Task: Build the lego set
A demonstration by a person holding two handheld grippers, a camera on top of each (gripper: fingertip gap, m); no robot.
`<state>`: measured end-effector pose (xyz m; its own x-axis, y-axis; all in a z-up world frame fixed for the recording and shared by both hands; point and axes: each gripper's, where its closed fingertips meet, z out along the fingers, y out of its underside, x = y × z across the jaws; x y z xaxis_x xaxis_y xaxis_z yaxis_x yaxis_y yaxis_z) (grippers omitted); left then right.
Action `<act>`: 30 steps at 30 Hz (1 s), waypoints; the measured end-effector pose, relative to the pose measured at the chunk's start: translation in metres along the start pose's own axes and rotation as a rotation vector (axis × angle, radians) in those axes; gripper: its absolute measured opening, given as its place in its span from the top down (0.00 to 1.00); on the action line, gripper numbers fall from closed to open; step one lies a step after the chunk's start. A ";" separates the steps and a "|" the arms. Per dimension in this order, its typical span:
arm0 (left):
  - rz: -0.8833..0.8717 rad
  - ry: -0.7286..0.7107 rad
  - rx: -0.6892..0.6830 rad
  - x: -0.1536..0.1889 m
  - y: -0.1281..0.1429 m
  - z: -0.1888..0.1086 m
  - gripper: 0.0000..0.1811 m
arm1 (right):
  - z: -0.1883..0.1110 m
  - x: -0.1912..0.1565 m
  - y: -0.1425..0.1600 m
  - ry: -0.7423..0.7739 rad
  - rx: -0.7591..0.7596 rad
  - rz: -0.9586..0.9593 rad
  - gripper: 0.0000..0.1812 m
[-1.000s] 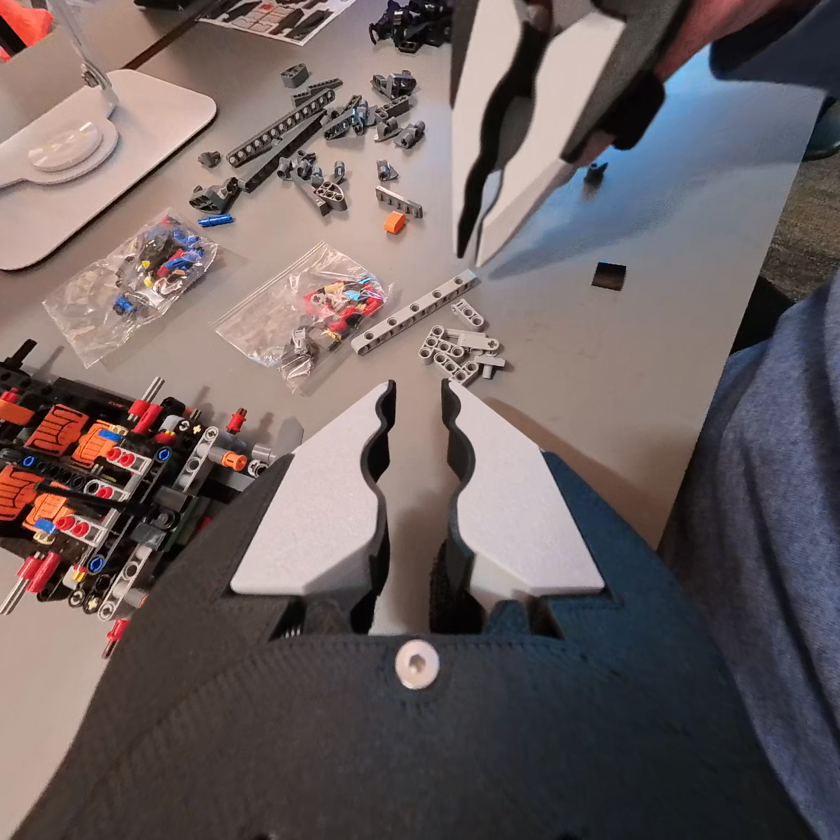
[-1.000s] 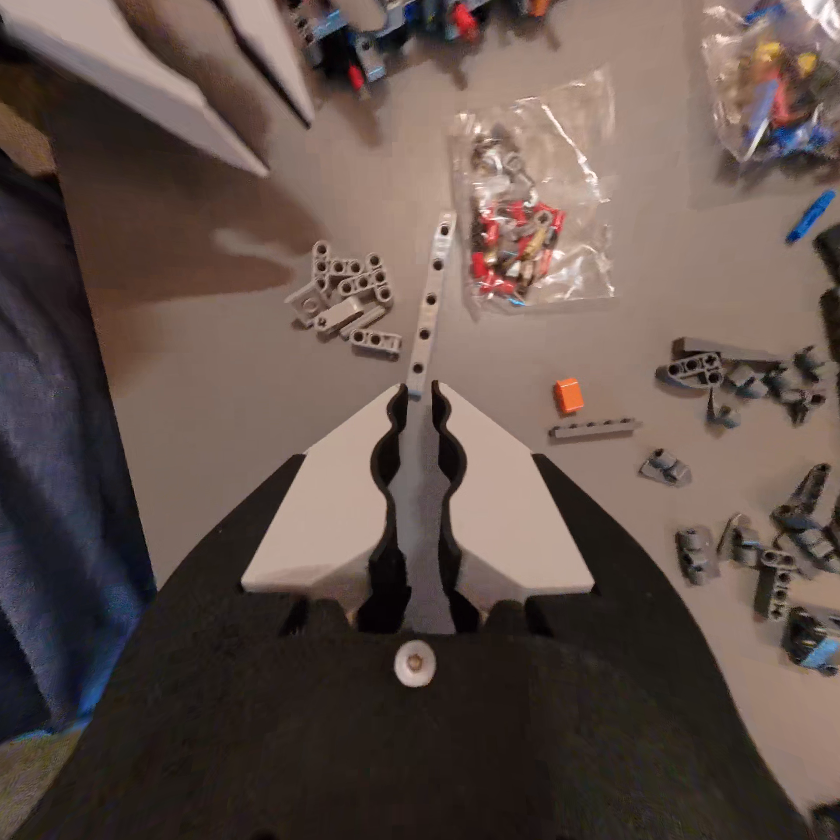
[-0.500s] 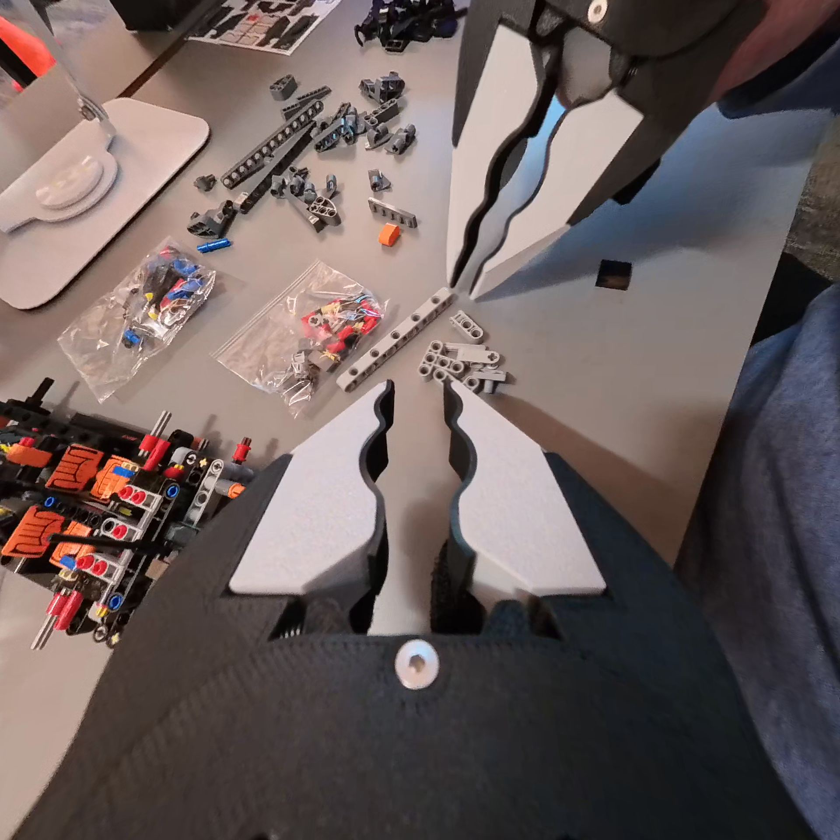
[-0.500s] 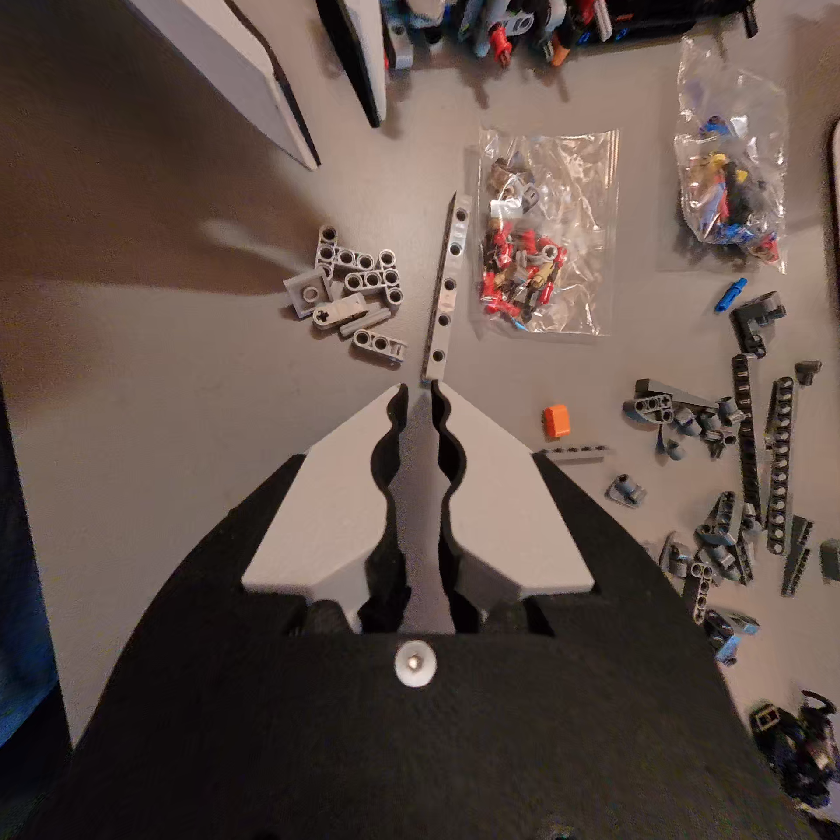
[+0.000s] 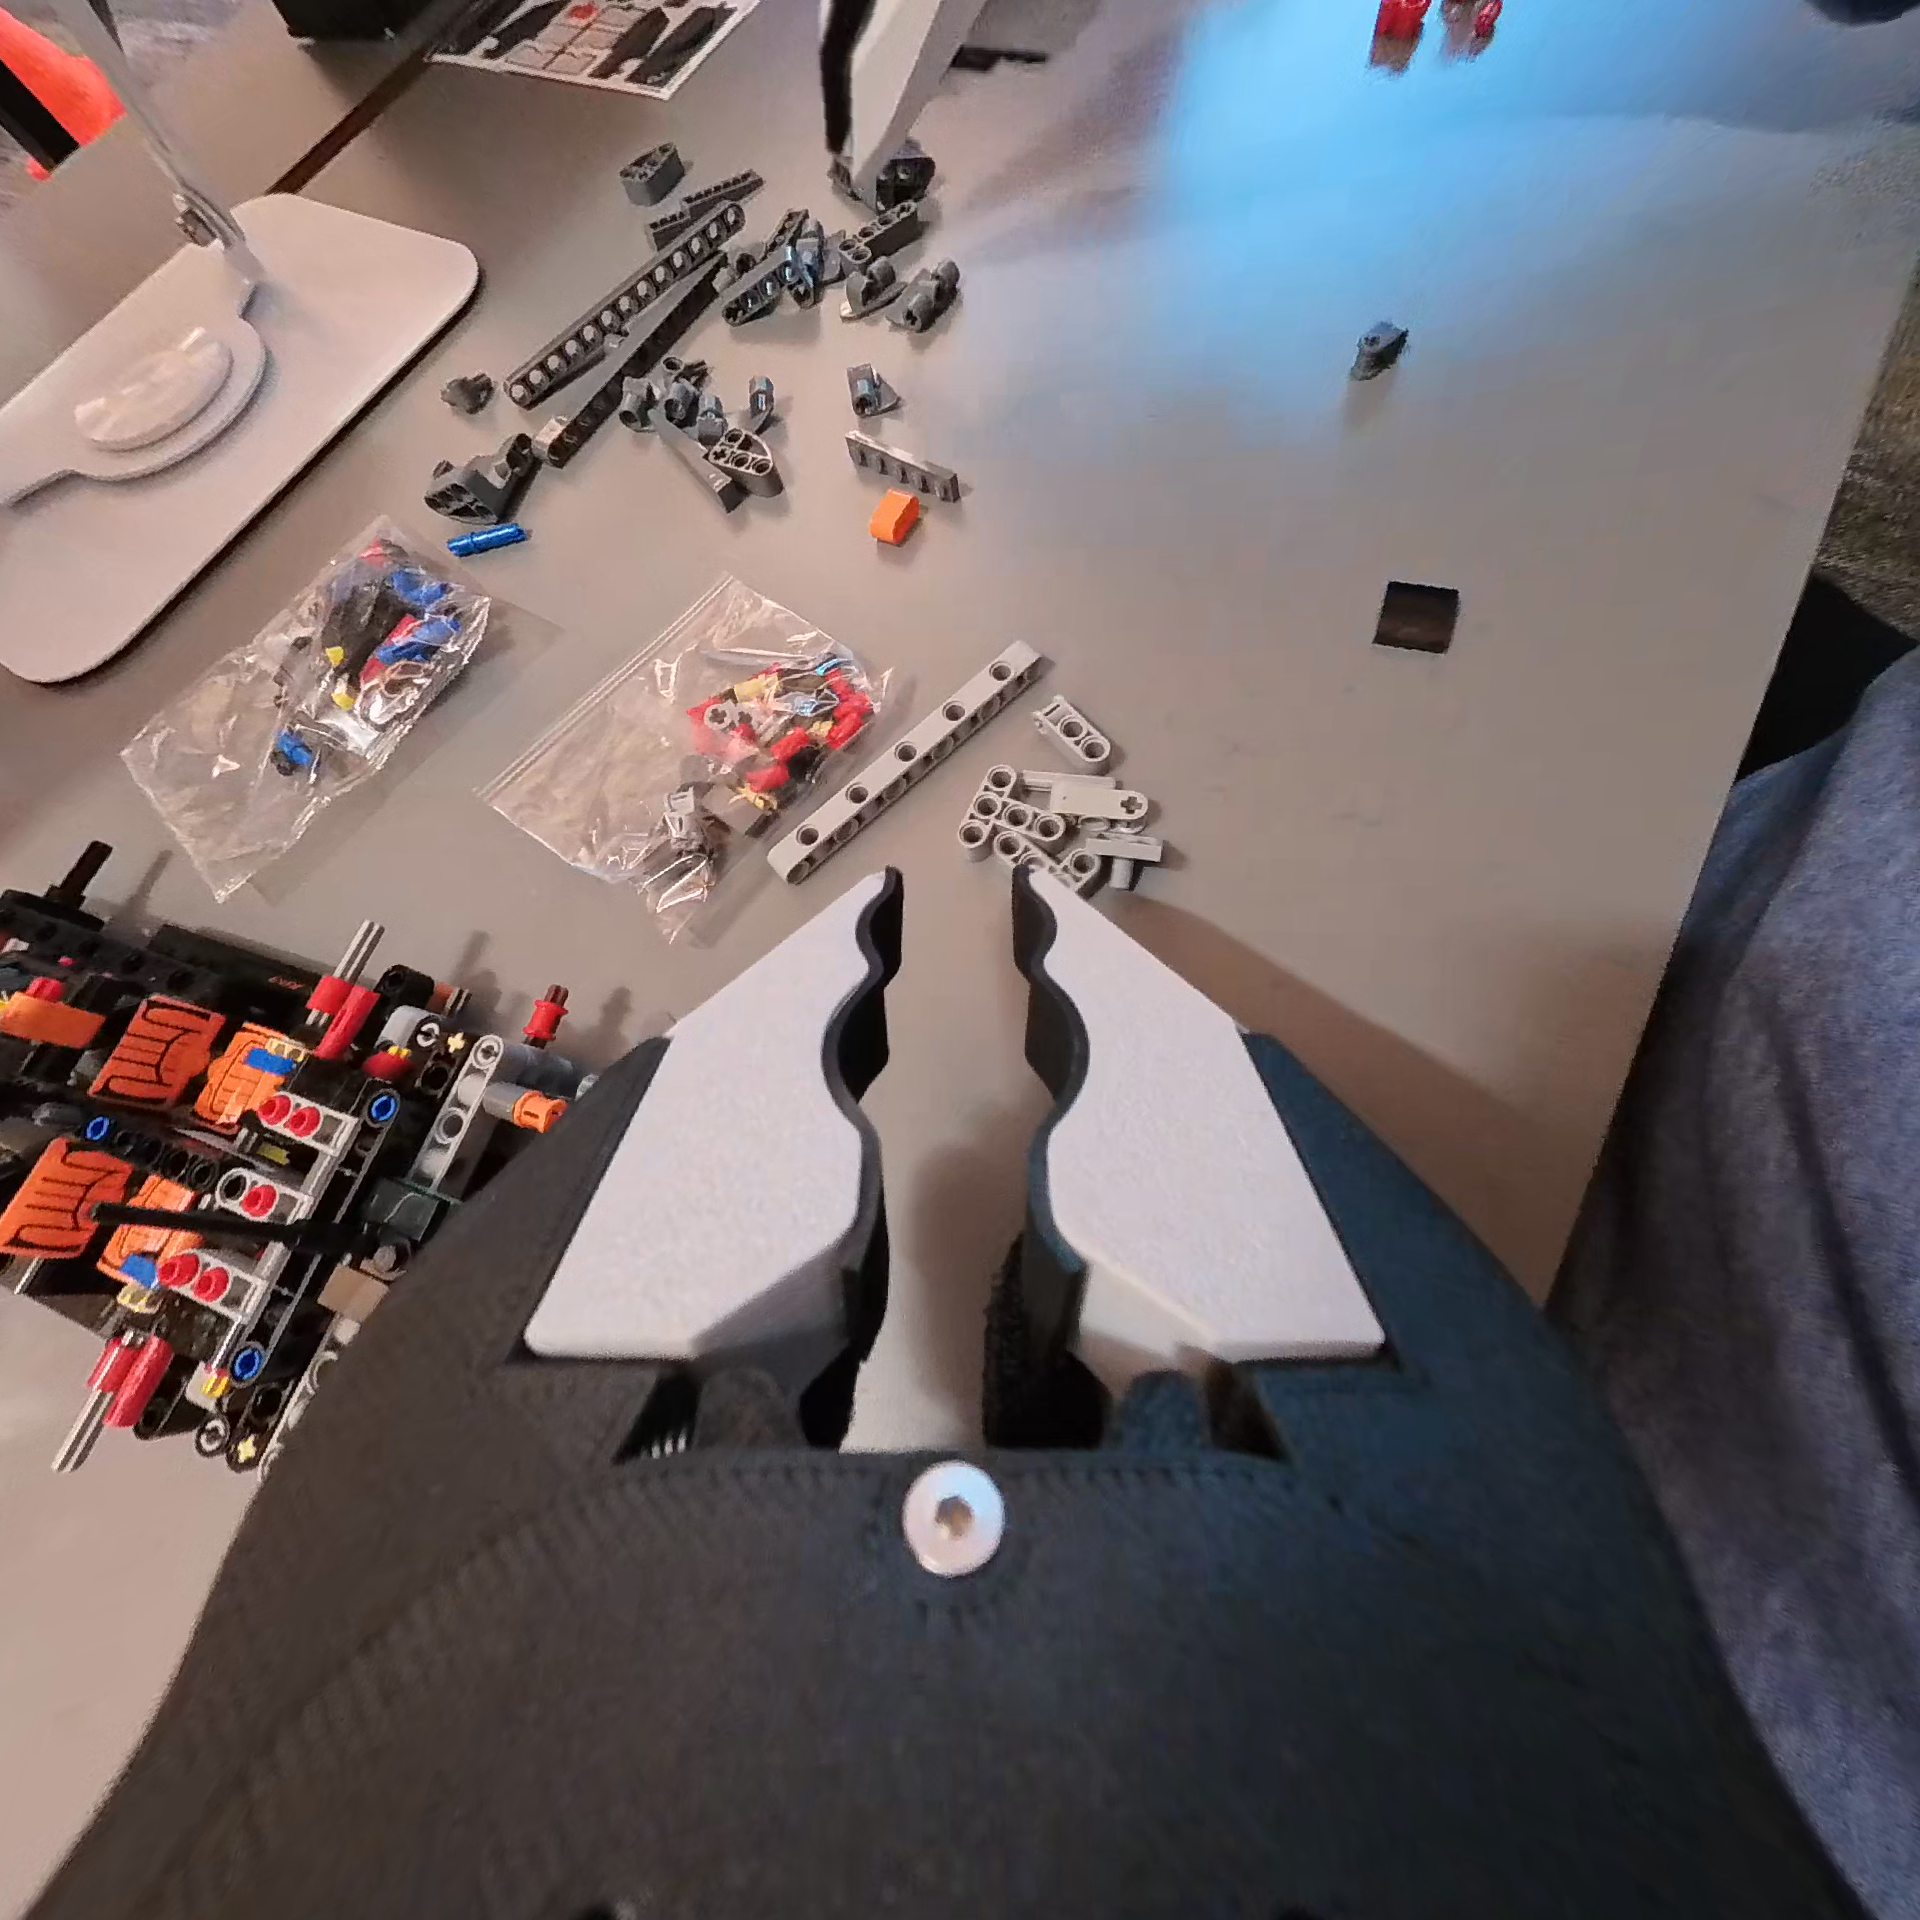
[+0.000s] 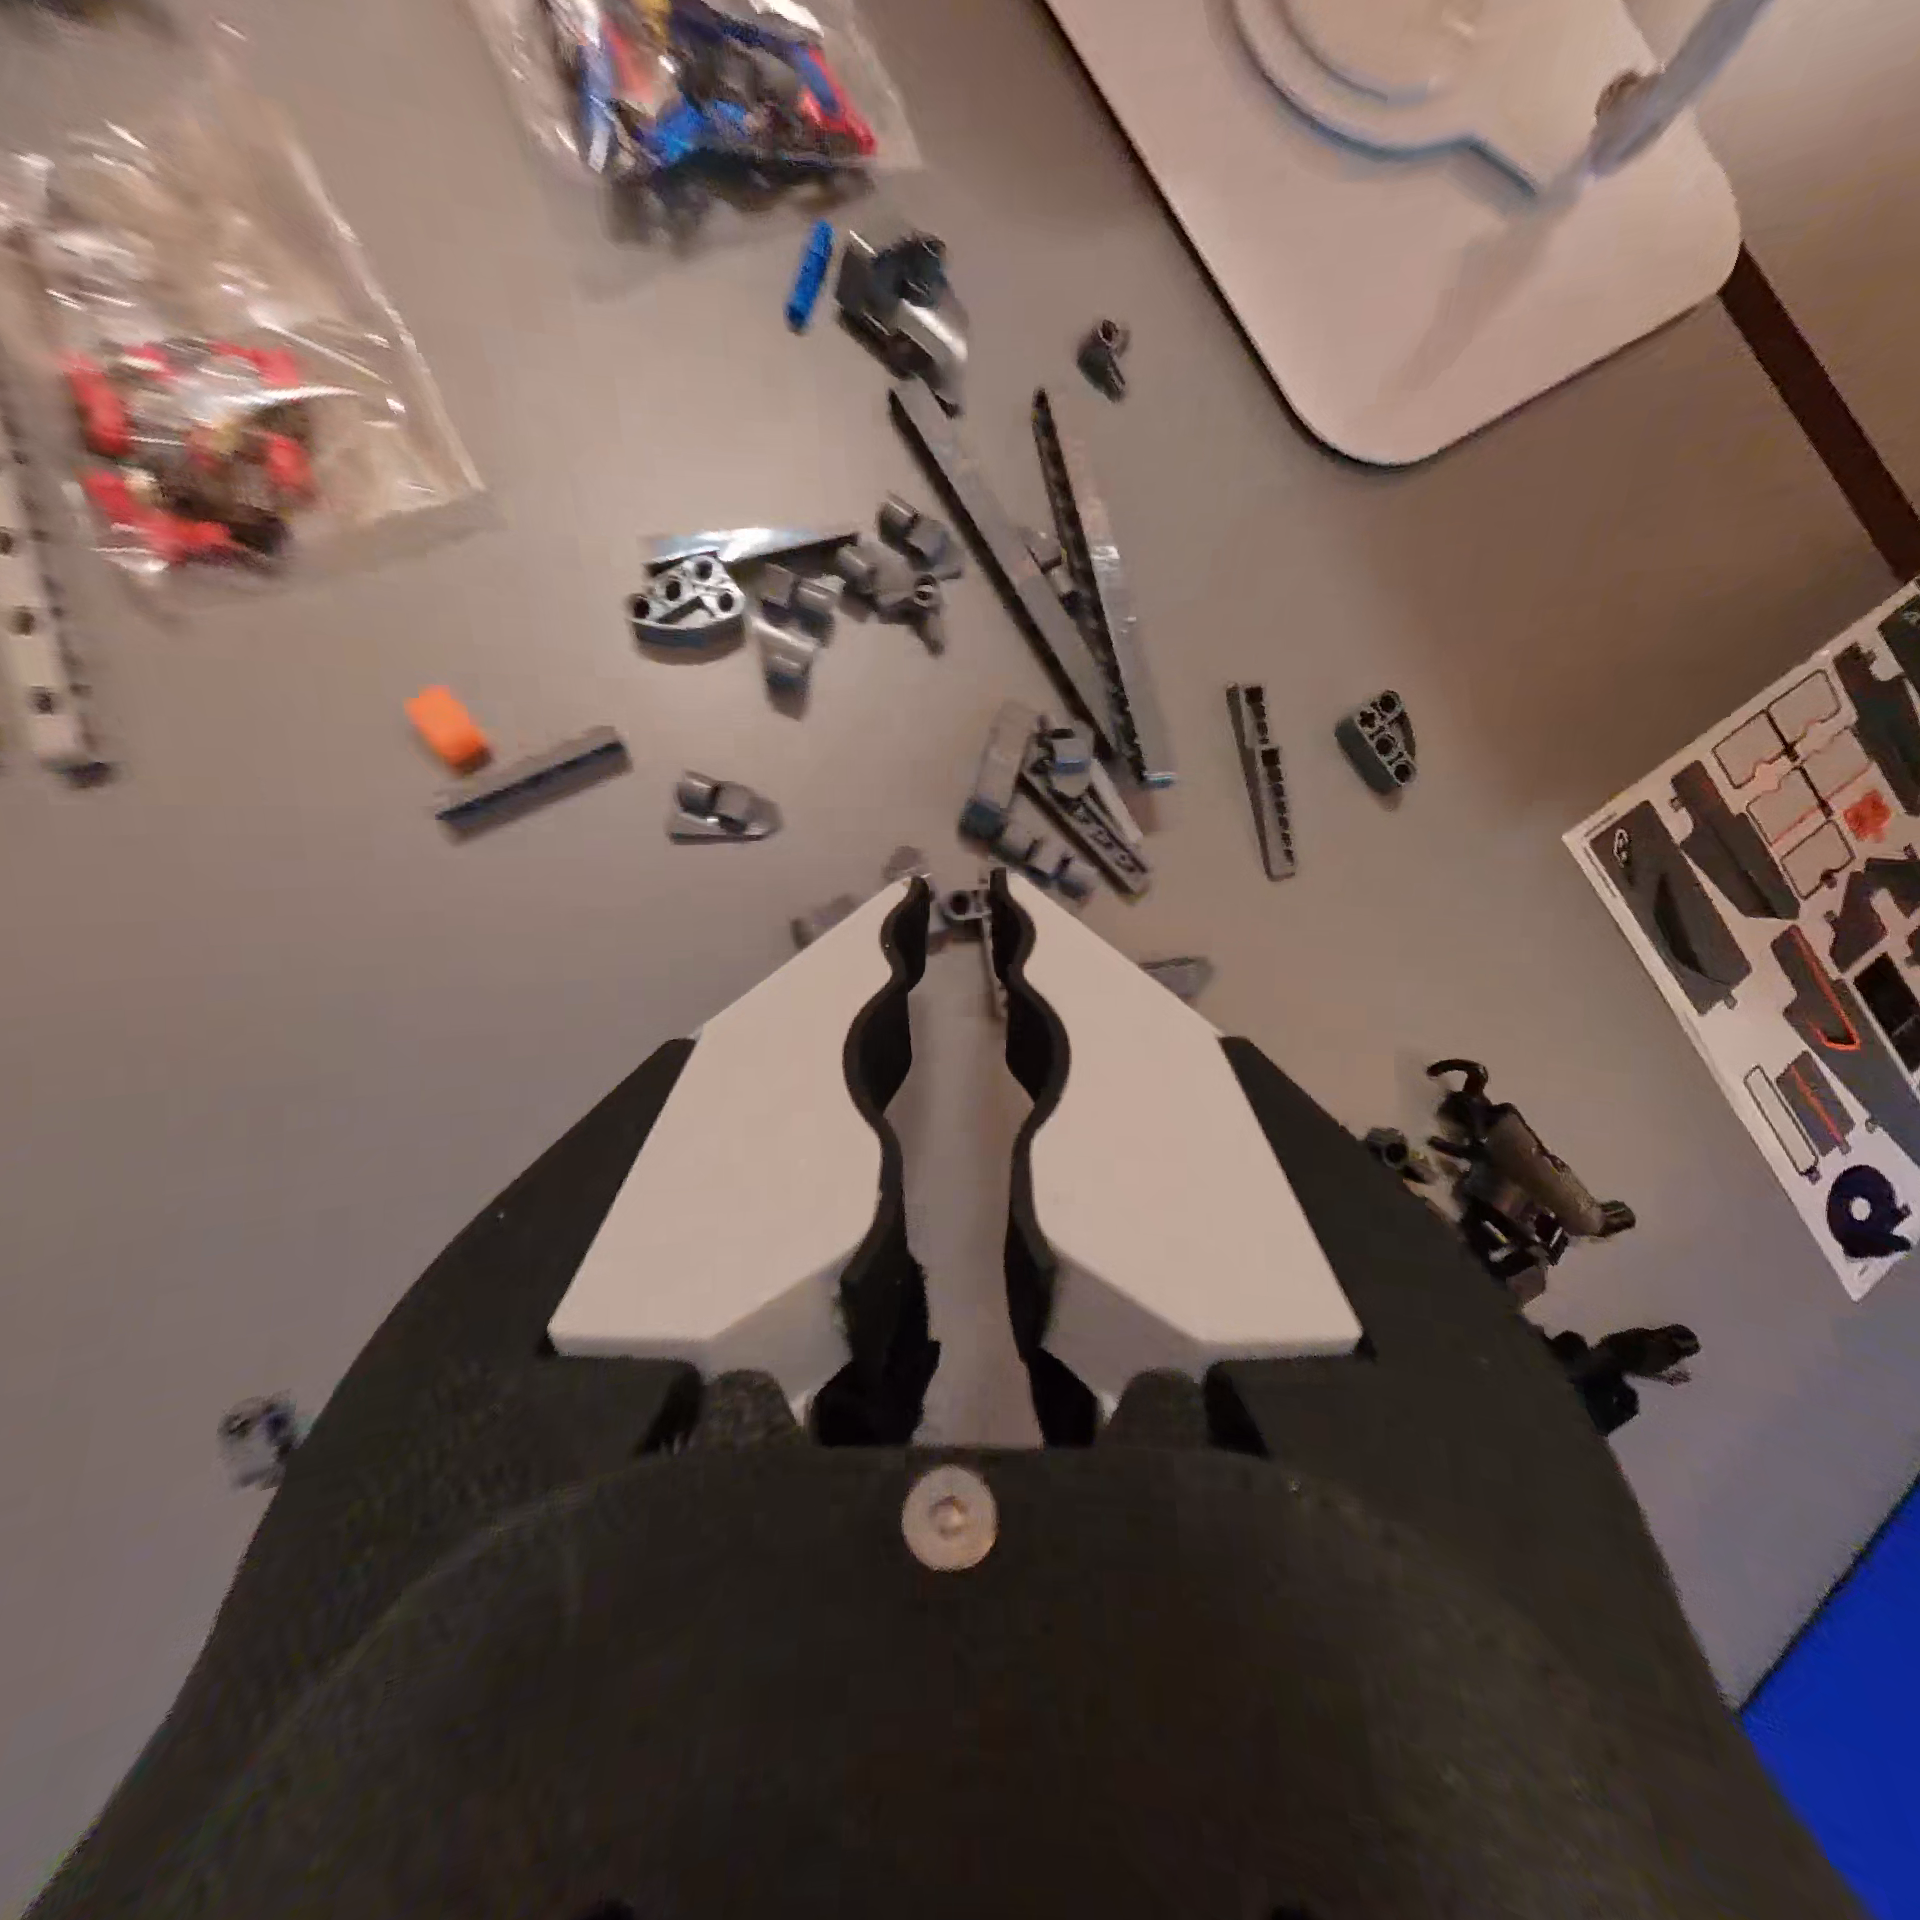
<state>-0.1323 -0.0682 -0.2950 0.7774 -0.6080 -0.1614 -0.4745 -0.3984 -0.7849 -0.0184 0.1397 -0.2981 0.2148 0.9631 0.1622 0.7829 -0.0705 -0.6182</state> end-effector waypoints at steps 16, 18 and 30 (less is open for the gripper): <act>-0.016 0.007 -0.011 -0.004 0.004 0.007 0.90 | 0.038 0.037 0.000 0.008 -0.039 0.022 0.96; -0.021 0.007 -0.009 -0.005 0.004 0.006 0.90 | 0.038 0.047 0.002 0.017 -0.040 0.036 0.97; -0.031 0.014 -0.017 -0.006 0.007 0.010 0.90 | 0.046 0.038 0.007 -0.136 -0.106 0.027 0.95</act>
<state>-0.1358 -0.0604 -0.3052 0.7856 -0.6052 -0.1287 -0.4578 -0.4287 -0.7789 -0.0313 0.1874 -0.3320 0.1613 0.9862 0.0363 0.8363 -0.1171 -0.5356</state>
